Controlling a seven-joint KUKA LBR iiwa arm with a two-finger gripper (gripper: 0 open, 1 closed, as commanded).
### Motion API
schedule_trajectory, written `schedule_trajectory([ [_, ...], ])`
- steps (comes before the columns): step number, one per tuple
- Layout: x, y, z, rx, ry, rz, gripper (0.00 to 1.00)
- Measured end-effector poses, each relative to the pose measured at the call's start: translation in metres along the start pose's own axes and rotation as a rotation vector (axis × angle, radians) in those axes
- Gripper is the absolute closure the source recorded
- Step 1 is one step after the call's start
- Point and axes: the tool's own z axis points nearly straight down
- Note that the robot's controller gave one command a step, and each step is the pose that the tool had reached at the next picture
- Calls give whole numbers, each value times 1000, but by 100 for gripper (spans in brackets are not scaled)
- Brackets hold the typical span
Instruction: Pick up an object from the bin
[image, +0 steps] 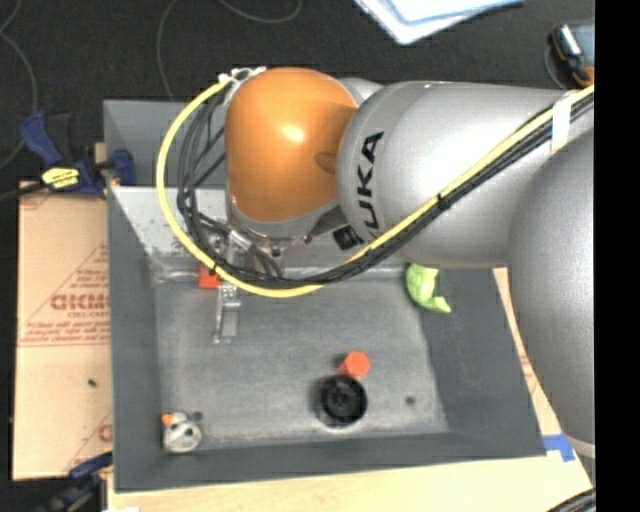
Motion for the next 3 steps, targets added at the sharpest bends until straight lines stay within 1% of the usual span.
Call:
schedule_trajectory([
  [1,-2,-1,-5,-2,-8,5,0],
  [2,-2,-1,-4,-2,-9,6,0],
  [3,13,-10,25,-1,-5,106,0],
])
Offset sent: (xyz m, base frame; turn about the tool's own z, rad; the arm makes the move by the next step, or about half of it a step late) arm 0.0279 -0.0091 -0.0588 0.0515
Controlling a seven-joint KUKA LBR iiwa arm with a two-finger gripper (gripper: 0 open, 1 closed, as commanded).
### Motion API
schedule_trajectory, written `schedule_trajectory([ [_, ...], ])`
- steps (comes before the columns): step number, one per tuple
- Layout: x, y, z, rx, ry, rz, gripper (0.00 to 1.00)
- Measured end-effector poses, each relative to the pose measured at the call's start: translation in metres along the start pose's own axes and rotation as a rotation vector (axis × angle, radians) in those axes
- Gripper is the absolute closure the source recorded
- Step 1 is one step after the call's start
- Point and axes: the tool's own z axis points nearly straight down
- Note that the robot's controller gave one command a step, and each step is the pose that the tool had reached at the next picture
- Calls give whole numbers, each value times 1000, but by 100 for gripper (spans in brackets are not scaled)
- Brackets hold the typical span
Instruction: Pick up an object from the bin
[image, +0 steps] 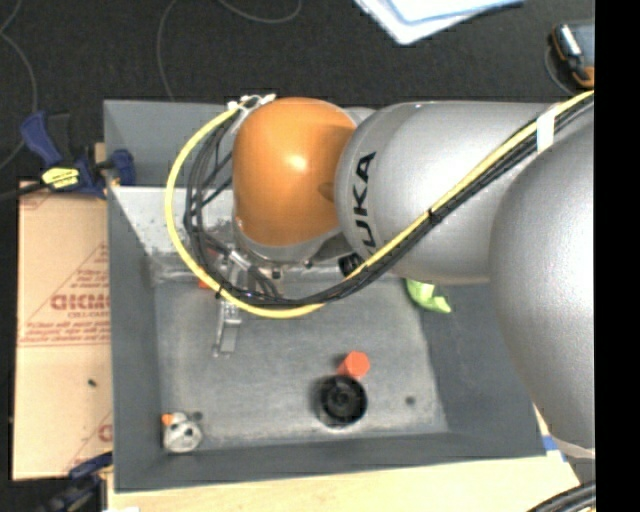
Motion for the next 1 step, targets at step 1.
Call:
schedule_trajectory([
  [1,-16,18,26,-3,-10,-137,0],
])
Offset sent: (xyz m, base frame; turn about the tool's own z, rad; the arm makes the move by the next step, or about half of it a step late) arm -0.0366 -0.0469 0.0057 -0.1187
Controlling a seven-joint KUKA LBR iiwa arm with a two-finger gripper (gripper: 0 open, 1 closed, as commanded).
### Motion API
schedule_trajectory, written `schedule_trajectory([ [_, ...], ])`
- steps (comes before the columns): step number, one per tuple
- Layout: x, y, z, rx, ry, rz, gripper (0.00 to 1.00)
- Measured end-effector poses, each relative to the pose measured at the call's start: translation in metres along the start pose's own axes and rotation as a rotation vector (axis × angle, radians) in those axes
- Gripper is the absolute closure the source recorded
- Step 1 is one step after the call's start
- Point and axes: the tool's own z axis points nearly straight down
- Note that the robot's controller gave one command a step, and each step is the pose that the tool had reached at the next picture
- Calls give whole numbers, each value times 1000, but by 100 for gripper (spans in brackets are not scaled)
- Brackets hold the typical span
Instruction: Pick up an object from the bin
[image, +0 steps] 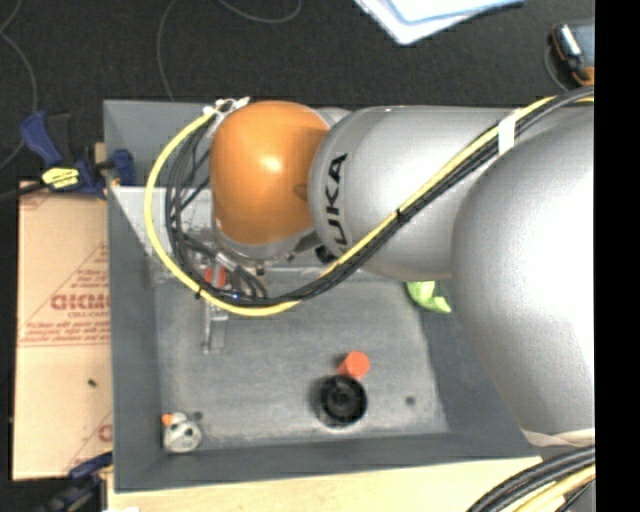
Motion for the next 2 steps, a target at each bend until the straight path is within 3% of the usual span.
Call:
schedule_trajectory([
  [1,-3,2,6,0,1,-12,0],
  [2,49,-64,40,0,-2,-207,0],
])
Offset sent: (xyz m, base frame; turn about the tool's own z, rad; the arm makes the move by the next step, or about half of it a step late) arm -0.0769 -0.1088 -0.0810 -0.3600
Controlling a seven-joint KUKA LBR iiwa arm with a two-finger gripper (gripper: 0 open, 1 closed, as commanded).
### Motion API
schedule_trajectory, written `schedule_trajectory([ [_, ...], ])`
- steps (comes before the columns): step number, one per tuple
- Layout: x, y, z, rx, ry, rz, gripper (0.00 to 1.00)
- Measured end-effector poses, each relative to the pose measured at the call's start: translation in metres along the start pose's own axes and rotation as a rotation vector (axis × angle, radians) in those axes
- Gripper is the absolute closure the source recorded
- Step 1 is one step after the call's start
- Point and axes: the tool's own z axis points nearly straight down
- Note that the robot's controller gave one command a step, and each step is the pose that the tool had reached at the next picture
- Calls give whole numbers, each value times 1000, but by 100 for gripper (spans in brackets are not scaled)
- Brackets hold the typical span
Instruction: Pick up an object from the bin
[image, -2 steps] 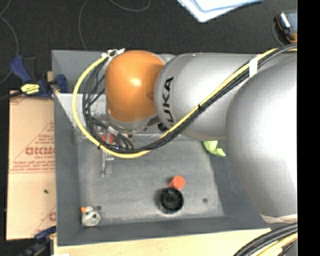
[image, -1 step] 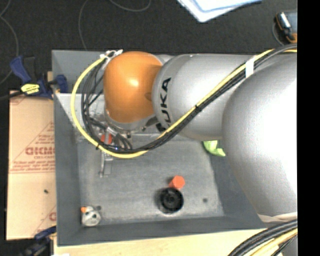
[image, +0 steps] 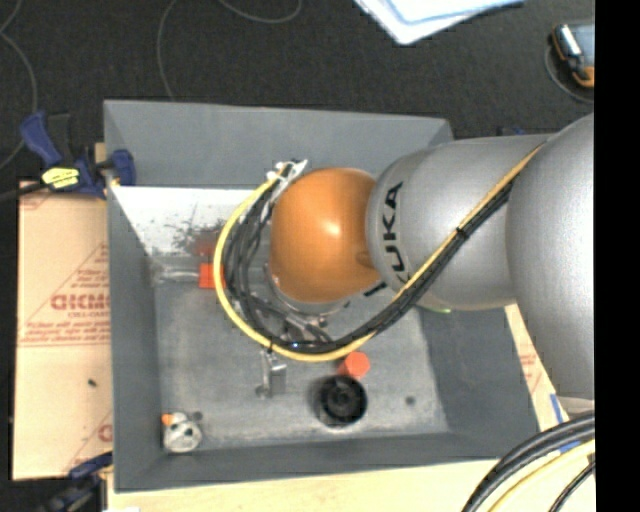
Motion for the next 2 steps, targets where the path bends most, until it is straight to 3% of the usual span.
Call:
schedule_trajectory([
  [1,-12,14,-47,-1,5,-66,0],
  [2,-23,-15,-55,-1,0,189,0],
])
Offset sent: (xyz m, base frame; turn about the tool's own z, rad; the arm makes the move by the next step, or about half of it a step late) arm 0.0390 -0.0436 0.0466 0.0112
